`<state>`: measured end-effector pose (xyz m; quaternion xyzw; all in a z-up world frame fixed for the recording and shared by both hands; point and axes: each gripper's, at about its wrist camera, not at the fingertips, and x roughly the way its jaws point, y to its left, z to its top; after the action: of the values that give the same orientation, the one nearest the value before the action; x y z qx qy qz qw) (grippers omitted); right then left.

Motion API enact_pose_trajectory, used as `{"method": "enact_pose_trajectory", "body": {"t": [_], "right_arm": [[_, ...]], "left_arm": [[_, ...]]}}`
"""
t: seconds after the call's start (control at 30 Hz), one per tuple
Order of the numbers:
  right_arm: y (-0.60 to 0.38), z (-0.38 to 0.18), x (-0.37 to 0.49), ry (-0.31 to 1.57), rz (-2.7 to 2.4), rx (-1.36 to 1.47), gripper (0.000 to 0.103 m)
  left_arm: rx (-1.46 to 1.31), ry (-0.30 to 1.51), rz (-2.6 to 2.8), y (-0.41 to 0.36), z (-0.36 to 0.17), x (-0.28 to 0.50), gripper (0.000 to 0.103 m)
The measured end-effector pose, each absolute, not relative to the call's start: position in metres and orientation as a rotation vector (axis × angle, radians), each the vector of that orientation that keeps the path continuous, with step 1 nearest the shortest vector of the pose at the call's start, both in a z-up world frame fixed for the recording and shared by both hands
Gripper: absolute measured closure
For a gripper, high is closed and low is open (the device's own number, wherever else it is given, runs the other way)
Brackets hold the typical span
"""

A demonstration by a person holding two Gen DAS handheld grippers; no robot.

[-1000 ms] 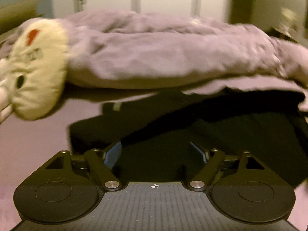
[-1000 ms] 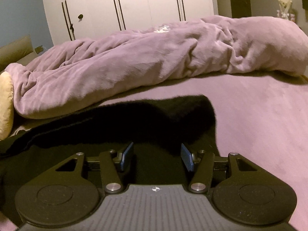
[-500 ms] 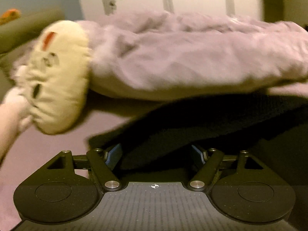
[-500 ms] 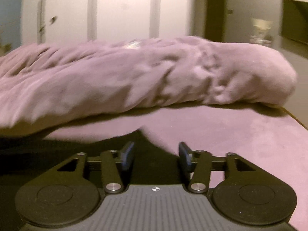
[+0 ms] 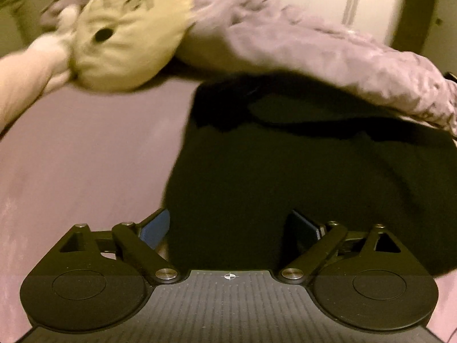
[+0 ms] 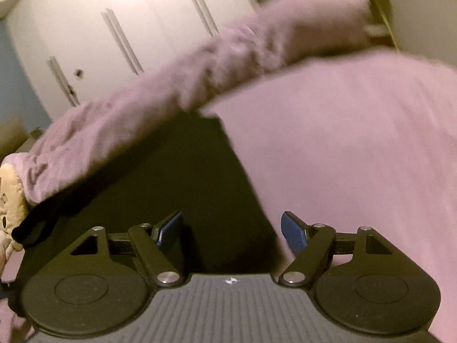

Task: Fold small clothes

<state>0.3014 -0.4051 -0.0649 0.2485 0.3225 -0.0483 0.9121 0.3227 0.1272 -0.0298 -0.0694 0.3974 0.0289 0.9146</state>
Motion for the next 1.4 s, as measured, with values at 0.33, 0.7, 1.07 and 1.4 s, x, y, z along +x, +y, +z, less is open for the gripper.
{"method": "enact_pose_trajectory", "body": {"t": [0.33,0.7,1.07,1.4], "right_arm": [[-0.415,-0.089,0.307,0.654,-0.016,0.839,0.026],[-0.418,-0.091,0.298,0.700,0.006,0.919,0.037],[-0.406,-0.117,0.322,0.635,0.076,1.148,0.067],[-0.416,-0.088,0.320,0.609,-0.087,0.804,0.064]], "left_arm": [[-0.513,0.802,0.034,0.142,-0.041,0.314,0.007],[-0.625,0.802,0.003,0.159,-0.054,0.313,0.008],[-0.648,0.810,0.031,0.152,-0.052,0.335,0.047],[-0.349,0.778,0.153,0.149,-0.018,0.332,0.052]]}}
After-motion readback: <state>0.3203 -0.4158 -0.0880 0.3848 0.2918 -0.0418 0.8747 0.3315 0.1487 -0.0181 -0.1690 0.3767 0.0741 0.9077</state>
